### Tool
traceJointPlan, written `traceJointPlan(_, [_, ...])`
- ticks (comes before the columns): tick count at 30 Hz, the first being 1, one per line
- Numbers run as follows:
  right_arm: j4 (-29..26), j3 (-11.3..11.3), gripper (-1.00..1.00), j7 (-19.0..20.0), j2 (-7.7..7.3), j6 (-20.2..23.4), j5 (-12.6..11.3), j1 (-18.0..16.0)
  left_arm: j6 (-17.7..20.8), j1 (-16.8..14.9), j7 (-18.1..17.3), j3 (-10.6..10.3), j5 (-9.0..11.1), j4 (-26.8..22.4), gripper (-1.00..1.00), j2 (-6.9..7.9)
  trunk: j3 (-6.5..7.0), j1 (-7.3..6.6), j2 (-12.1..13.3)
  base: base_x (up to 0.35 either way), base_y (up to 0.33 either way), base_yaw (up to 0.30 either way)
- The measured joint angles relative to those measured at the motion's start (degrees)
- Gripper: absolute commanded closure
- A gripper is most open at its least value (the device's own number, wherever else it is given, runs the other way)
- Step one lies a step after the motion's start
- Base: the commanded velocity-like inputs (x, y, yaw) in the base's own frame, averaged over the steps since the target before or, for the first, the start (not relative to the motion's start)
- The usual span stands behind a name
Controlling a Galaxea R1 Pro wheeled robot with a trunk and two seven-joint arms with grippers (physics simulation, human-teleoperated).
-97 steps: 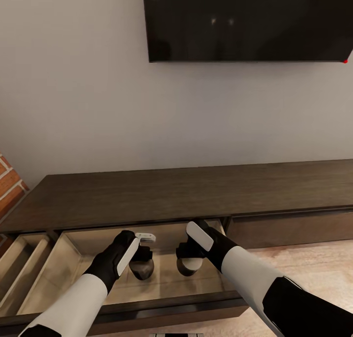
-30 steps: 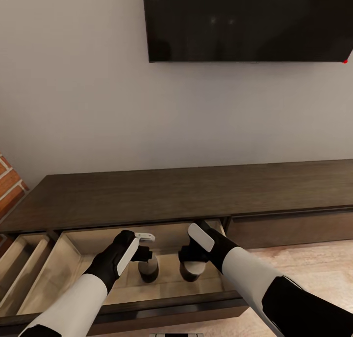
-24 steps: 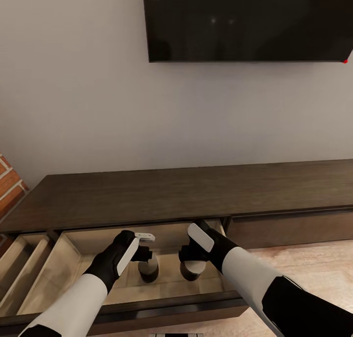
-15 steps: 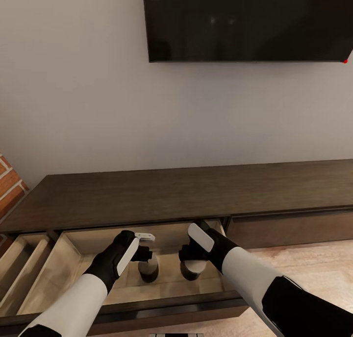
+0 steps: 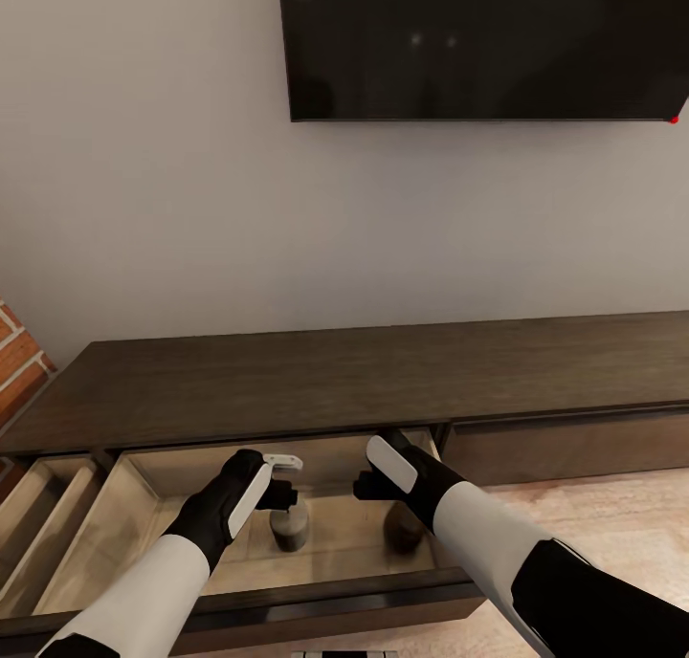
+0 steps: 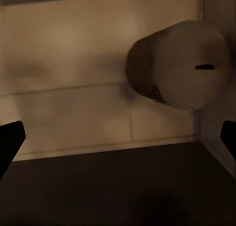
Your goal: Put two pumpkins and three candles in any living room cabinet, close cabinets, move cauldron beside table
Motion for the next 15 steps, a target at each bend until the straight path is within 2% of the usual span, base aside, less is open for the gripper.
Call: traceJointPlan(15, [0.1,-0.1,-1.00,0.4,0.00,0.1,-0.2,0.0,0.4,0.1,-0.4,0.0,0.2,-0.6,-1.00,0.09,0.00,0.00,0.0,0.000,0.000,0.000])
